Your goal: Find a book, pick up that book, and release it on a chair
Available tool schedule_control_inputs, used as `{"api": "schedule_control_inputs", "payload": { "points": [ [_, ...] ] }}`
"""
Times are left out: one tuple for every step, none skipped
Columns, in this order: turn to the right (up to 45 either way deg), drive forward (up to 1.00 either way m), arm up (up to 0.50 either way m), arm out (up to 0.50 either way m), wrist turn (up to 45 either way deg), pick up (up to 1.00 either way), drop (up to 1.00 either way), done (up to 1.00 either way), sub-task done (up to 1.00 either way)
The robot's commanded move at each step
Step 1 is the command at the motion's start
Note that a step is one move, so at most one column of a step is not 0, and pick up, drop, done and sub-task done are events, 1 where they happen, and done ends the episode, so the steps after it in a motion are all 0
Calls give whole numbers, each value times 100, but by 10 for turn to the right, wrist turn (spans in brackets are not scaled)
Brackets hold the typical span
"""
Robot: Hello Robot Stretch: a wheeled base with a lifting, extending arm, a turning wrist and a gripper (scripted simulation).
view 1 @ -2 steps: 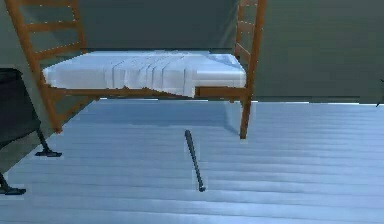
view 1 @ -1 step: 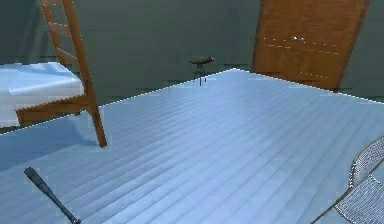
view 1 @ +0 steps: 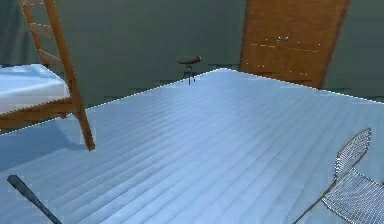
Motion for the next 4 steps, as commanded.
{"api": "schedule_control_inputs", "payload": {
  "points": [
    [0, 100, 0, 0, 0, 0, 0, 0, 0],
    [0, 30, 0, 0, 0, 0, 0, 0, 0],
    [450, 0, 0, 0, 0, 0, 0, 0, 0],
    [90, 0, 0, 0, 0, 0, 0, 0, 0]
  ]
}}
